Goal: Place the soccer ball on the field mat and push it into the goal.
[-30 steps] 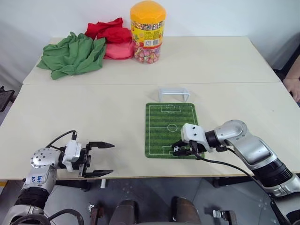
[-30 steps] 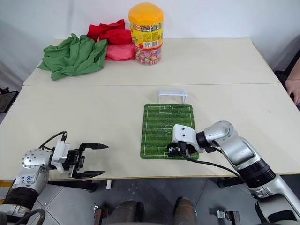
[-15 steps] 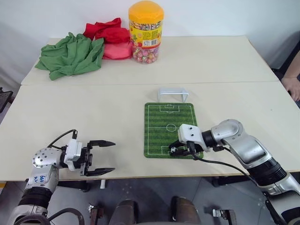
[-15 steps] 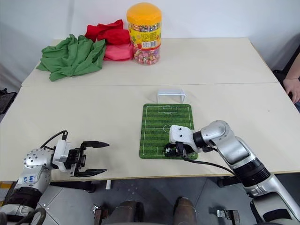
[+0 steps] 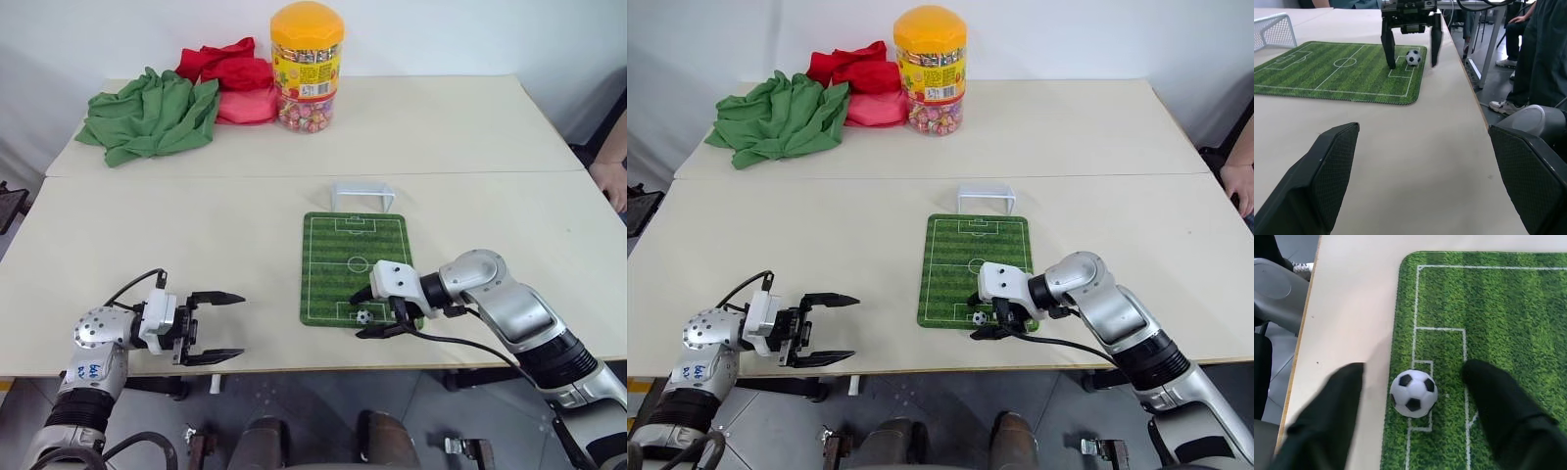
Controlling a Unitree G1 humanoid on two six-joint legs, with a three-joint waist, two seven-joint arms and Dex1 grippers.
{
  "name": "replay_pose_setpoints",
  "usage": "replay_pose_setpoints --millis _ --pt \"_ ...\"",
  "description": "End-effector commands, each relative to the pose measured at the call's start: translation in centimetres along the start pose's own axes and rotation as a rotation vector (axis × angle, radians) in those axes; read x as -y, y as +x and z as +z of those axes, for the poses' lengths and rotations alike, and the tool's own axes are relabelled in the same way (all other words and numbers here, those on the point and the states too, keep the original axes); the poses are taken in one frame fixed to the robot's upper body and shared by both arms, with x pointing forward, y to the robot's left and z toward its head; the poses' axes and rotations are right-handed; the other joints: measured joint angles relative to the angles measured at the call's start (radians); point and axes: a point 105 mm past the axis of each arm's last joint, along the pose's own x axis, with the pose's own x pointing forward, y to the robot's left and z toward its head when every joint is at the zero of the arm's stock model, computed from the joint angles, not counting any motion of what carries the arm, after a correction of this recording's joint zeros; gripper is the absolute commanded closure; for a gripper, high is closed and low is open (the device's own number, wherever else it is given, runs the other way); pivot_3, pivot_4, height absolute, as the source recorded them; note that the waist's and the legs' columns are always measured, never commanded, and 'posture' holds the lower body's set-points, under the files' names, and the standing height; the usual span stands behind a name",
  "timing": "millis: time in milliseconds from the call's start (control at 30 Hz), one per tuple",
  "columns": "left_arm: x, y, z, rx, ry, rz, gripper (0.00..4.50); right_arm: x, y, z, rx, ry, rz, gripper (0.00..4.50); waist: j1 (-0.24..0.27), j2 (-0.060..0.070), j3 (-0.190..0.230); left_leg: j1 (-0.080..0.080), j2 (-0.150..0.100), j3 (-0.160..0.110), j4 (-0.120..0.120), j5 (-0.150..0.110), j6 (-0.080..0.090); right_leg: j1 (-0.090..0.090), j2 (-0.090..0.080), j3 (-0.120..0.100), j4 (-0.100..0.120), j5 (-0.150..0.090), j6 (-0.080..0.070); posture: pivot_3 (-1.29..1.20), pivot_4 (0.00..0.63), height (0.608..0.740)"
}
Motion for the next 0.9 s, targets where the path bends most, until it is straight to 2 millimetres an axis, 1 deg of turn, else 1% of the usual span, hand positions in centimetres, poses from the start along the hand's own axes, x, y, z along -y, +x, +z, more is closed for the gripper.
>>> replay_pose_setpoints --millis 33,133,267,300,367,433,533,600,700,800,900 --pt "0.4 -0.1 0.2 0.007 0.012 -0.074 0.0 0.7 -1.3 2.7 0.062 -0.071 -0.046 0.7 0.0 0.0 0.0 0.0 0.0 0.0 0.0 0.0 0.0 0.0 0.0 0.0 0.0 0.0 0.0 0.0 0.15 0.74" --pt "0.3 0.0 0.2 0.011 0.013 -0.077 0.0 1.1 -1.7 3.2 0.075 -0.076 -0.07 0.7 0.001 0.0 0.0 0.0 0.0 0.0 0.0 0.0 0.0 0.0 0.0 0.0 0.0 0.0 0.0 0.0 0.15 0.74" --pt "-0.1 0.5 0.2 0.023 0.018 -0.084 0.0 1.5 -3.2 4.3 0.104 -0.085 -0.122 0.7 0.004 0.0 0.0 0.0 0.0 0.0 0.0 0.0 0.0 0.0 0.0 0.0 0.0 0.0 0.0 0.0 0.15 0.74" --pt "-0.1 0.5 0.2 0.023 0.017 -0.085 0.0 1.5 -3.6 4.7 0.127 -0.08 -0.136 0.86 0.004 0.0 0.0 0.0 0.0 0.0 0.0 0.0 0.0 0.0 0.0 0.0 0.0 0.0 0.0 0.0 0.15 0.74" --pt "-0.3 0.6 0.2 0.025 0.019 -0.086 0.0 0.4 -4.2 5.3 0.169 -0.092 -0.118 1.27 0.005 0.0 0.0 -0.001 0.0 0.0 0.0 0.0 0.0 0.0 0.0 0.0 0.0 0.0 0.0 0.0 0.15 0.74" --pt "-0.4 0.6 0.3 0.029 0.022 -0.089 0.0 -0.7 -4.4 5.2 0.18 -0.09 -0.101 1.87 0.005 0.0 0.0 -0.001 0.0 0.0 0.0 0.0 0.0 0.0 0.0 0.0 0.0 0.0 0.0 0.0 0.15 0.74" --pt "-0.8 0.7 0.5 0.036 0.025 -0.09 0.0 -2.1 -4.5 4.5 0.179 -0.059 -0.098 2.84 0.006 -0.001 0.0 -0.001 0.0 0.0 -0.001 0.0 0.0 0.0 0.0 -0.001 -0.001 0.0 0.0 0.0 0.15 0.74" --pt "-1.0 0.7 0.6 0.039 0.025 -0.09 0.0 -2.8 -4.6 4.5 0.192 -0.048 -0.101 3.53 0.006 -0.001 0.0 -0.001 0.0 0.0 -0.001 0.0 0.0 0.0 0.0 0.0 -0.001 0.0 0.0 0.0 0.15 0.74" --pt "-1.3 0.8 0.8 0.048 0.024 -0.089 0.0 -3.9 -4.3 4.6 0.22 -0.022 -0.096 4.41 0.003 -0.001 0.001 -0.001 0.0 0.0 0.0 0.0 0.0 0.0 0.0 0.0 0.0 0.0 0.0 0.0 0.15 0.74" --pt "-1.5 0.9 1.0 0.066 0.023 -0.086 0.0 -5.2 -3.7 3.8 0.223 0.009 -0.08 4.46 0.005 -0.002 0.001 0.0 0.0 0.0 0.0 0.0 0.0 0.0 0.0 0.0 0.0 0.0 0.0 0.0 0.15 0.74" --pt "-1.6 0.9 1.1 0.086 0.006 -0.076 0.0 -5.7 -2.5 1.3 0.177 0.078 -0.061 4.46 0.006 -0.002 0.001 -0.001 0.0 0.0 0.0 0.0 0.0 0.0 0.0 0.0 0.0 0.0 0.0 0.0 0.15 0.74"
